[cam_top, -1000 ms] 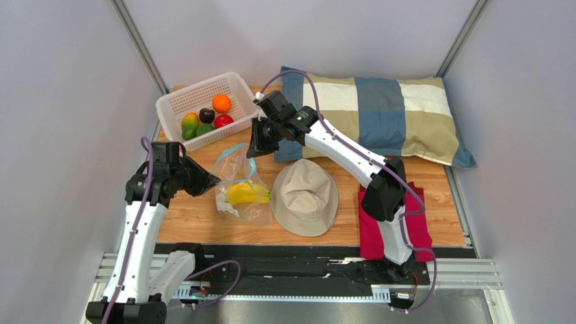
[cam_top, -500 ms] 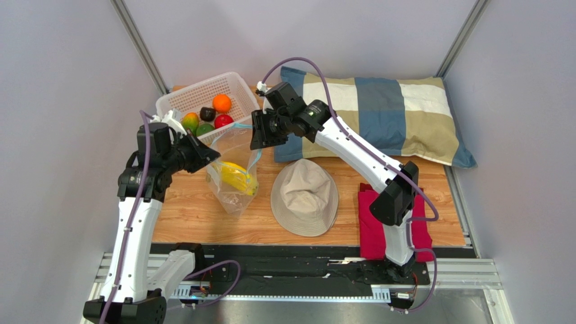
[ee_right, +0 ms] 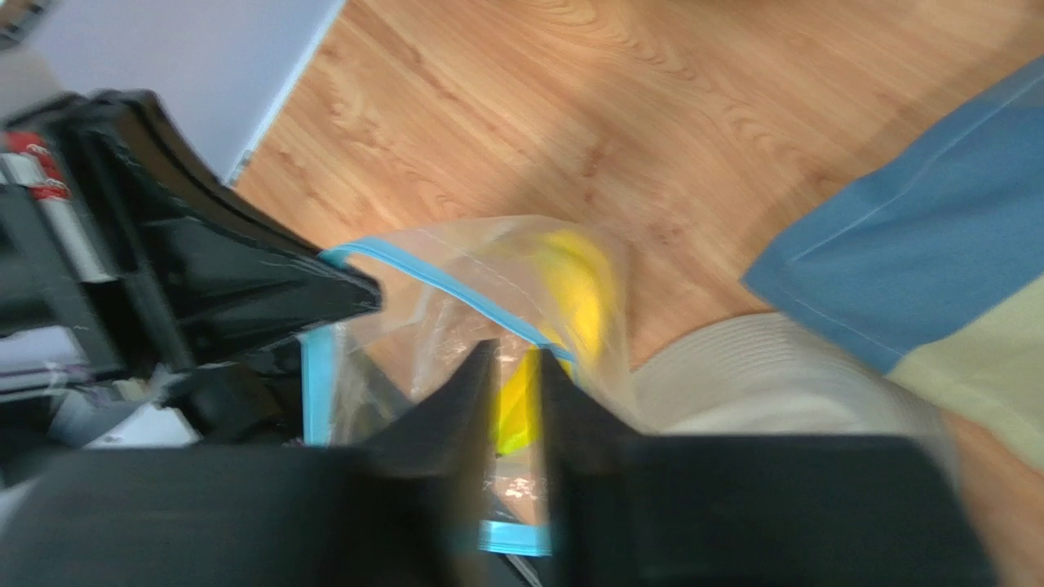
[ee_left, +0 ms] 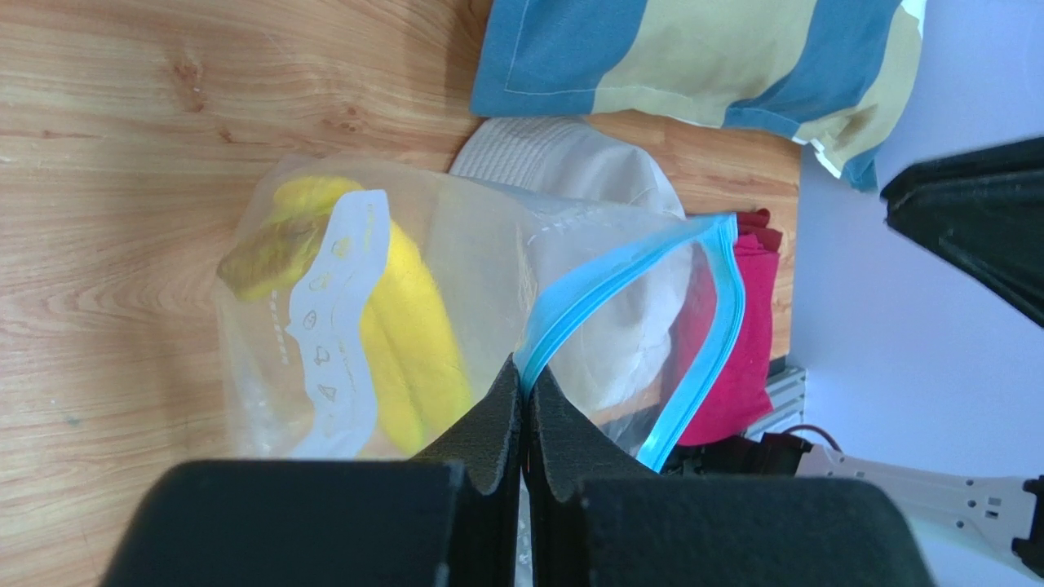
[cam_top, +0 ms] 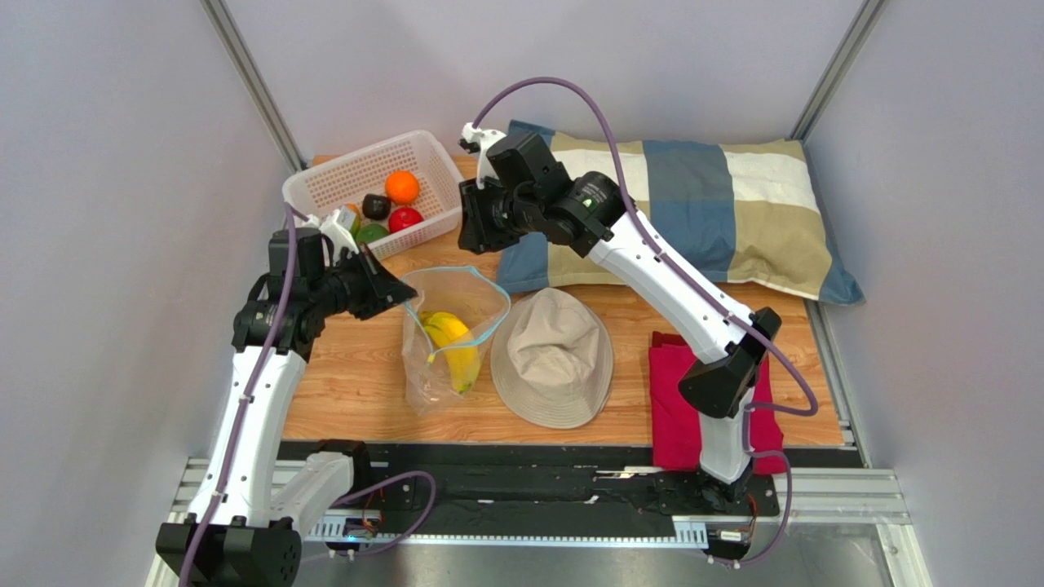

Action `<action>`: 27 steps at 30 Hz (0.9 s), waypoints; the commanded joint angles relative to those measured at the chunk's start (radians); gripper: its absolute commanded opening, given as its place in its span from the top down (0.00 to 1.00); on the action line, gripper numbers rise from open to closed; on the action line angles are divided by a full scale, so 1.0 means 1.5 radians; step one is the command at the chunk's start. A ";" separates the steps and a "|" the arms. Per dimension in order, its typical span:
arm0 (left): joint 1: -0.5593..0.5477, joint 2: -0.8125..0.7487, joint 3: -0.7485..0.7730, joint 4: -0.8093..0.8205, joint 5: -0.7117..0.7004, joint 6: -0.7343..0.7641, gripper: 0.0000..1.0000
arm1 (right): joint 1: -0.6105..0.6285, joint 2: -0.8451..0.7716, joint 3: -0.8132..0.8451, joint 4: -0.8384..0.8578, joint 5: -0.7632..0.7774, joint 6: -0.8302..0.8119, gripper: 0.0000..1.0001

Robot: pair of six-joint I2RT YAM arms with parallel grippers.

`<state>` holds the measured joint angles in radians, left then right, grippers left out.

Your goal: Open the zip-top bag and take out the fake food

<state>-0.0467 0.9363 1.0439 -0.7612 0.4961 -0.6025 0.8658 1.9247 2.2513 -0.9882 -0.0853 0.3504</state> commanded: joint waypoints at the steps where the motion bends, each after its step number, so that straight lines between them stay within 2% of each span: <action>1: -0.004 -0.018 -0.007 0.051 0.028 0.007 1.00 | 0.018 0.014 0.011 0.017 -0.044 0.014 0.89; 3: -0.004 -0.018 -0.007 0.055 0.030 0.005 1.00 | 0.025 0.028 0.009 0.009 -0.051 0.042 0.92; 7: -0.004 -0.012 -0.008 0.060 0.029 -0.004 1.00 | 0.049 0.022 -0.023 0.010 -0.028 0.022 0.96; 14: -0.004 0.000 -0.020 0.077 0.032 -0.013 1.00 | 0.079 -0.008 -0.168 0.092 -0.058 -0.022 0.96; 16: -0.004 0.003 -0.030 0.080 0.032 -0.024 1.00 | 0.090 0.006 -0.175 0.121 -0.055 -0.034 0.91; 17: -0.004 0.004 -0.035 0.083 0.032 -0.026 1.00 | 0.095 0.019 -0.175 0.134 -0.039 -0.035 0.83; 20: -0.004 0.001 -0.040 0.077 0.022 -0.037 1.00 | 0.095 0.041 -0.172 0.150 -0.005 -0.010 0.73; 27: -0.005 -0.013 -0.063 0.067 -0.021 -0.063 1.00 | 0.095 0.114 -0.124 0.120 0.018 0.062 0.59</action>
<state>-0.0490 0.9363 0.9691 -0.6815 0.5011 -0.6598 1.0077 2.0575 2.0212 -0.8330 -0.1059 0.3733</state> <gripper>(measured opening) 0.003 0.379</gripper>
